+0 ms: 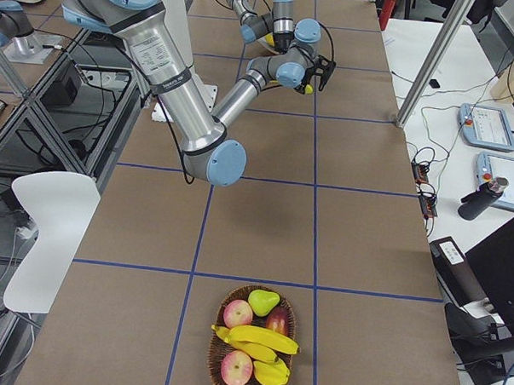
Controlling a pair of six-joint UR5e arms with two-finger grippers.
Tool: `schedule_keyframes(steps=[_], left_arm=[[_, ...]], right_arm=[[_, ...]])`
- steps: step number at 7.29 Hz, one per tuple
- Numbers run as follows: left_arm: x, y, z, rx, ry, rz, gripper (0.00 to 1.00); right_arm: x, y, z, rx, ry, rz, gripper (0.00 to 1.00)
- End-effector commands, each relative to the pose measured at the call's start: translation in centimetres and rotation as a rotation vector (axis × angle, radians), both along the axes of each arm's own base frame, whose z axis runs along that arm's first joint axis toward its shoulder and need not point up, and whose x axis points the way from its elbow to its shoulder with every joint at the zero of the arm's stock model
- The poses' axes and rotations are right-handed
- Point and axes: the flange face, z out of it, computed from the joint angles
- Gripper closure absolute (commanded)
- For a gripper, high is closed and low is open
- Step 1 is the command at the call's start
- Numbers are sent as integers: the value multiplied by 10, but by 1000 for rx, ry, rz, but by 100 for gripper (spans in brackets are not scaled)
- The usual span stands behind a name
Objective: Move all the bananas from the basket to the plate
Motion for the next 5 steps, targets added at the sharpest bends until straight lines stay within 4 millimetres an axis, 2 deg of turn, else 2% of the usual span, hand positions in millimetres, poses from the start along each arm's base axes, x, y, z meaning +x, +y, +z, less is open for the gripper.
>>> schedule_keyframes(steps=[1, 2, 3, 4, 5], left_arm=[[1, 0, 3, -2, -4, 2, 46], [1, 0, 2, -3, -3, 2, 71], [1, 0, 2, -5, -4, 2, 100], [1, 0, 2, -11, -4, 2, 100], [0, 0, 2, -12, -4, 0, 100]], right_arm=[[2, 1, -1, 2, -2, 2, 100], [1, 1, -1, 0, -2, 3, 100], [1, 0, 0, 1, -3, 3, 86], [2, 1, -5, 6, -10, 3, 1], [6, 3, -7, 10, -16, 2, 0]])
